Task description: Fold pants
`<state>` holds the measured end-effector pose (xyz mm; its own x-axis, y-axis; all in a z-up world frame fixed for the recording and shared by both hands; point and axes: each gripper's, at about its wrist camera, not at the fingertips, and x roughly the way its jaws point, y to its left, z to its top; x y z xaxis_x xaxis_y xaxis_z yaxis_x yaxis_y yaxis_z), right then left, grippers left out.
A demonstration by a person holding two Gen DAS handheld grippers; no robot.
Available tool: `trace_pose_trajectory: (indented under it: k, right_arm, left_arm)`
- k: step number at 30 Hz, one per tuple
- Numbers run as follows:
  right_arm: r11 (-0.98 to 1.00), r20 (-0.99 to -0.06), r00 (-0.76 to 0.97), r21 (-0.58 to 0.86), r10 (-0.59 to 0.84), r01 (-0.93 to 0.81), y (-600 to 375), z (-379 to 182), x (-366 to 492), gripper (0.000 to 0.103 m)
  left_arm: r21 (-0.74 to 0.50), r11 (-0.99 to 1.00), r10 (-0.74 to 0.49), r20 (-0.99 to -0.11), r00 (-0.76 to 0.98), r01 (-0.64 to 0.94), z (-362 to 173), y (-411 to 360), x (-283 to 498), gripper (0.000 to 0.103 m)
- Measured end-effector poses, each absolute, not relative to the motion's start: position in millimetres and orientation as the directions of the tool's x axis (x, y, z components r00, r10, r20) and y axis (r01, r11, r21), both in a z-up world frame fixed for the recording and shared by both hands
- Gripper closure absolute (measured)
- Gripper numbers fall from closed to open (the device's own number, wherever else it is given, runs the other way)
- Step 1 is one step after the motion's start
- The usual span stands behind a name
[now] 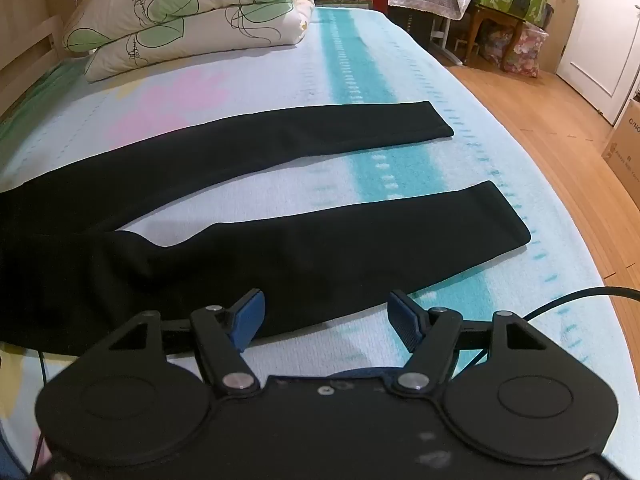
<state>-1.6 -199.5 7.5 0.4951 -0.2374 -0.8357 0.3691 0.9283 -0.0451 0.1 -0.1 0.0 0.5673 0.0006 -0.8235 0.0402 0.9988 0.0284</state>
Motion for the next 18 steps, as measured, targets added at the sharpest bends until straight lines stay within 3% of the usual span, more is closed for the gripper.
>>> trace_pose_trajectory:
  k: [18]
  right_arm:
    - [0.929,-0.838,0.494,-0.04,-0.232,0.369,-199.2,7.0,-1.4,0.031]
  left_arm:
    - [0.027,0.999,-0.001,-0.823,0.568,0.041,-6.9,-0.2,-2.2,0.007]
